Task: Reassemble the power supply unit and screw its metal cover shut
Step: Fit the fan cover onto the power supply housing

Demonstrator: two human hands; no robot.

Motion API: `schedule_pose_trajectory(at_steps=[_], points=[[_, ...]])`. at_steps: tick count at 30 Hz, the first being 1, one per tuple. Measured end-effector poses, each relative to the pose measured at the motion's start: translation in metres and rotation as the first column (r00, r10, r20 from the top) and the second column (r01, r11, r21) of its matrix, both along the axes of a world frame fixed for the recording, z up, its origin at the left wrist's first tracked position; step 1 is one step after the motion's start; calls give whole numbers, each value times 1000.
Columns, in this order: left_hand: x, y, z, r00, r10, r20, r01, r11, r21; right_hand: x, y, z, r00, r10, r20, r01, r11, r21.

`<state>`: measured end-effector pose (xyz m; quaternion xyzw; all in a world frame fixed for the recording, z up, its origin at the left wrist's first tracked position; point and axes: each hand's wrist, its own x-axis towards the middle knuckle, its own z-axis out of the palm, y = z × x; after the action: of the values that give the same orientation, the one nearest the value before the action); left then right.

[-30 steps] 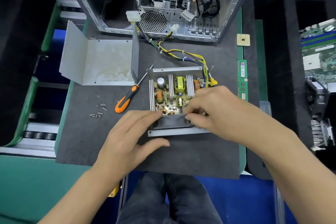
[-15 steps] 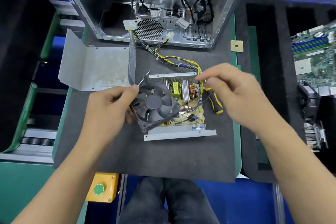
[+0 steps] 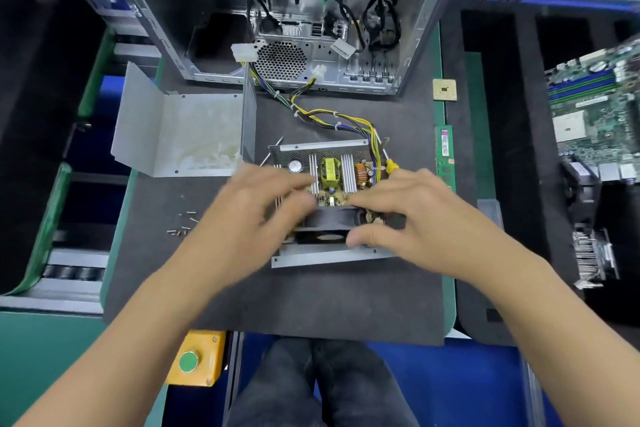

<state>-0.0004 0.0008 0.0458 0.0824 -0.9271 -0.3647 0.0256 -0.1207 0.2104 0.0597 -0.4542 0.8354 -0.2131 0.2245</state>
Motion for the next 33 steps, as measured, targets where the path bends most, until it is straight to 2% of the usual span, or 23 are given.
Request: schedule_pose_trajectory(at_steps=[2,4,6,8,12,14,19,22,24,27,30,33], points=[[8,9,-2,971,-218,97,210,974,91,2,-6,-3,998,24,58,-27,998,57],[17,15,-11,930,-357,88,356,934,24,7,-11,-8,991,62,118,-74,993,94],[20,14,-18,922,-370,109,380,921,-89,9,-12,-14,969,55,240,-84,990,112],[19,16,-24,927,-371,62,374,891,-258,7,-8,-18,941,32,337,-80,988,131],[23,20,-27,920,-392,5,354,826,-439,-5,3,-21,937,-103,333,81,994,80],[25,21,-26,923,-383,31,349,804,-481,-8,4,-22,932,-119,342,96,992,81],[25,22,-29,934,-350,77,342,807,-482,-21,15,-17,960,-67,271,19,985,174],[22,26,-30,937,-341,80,334,801,-497,-24,22,-22,995,-24,101,-3,967,255],[19,30,-32,938,-341,59,322,800,-506,-20,21,-28,998,4,-68,7,989,148],[18,29,-37,923,-384,17,339,791,-509,-13,21,-36,970,-61,-237,71,997,33],[20,26,-38,924,-381,-20,319,799,-510,-9,18,-44,947,-100,-304,106,994,3],[21,26,-39,926,-377,-36,303,796,-524,-5,16,-49,946,-180,-270,159,982,-98]])
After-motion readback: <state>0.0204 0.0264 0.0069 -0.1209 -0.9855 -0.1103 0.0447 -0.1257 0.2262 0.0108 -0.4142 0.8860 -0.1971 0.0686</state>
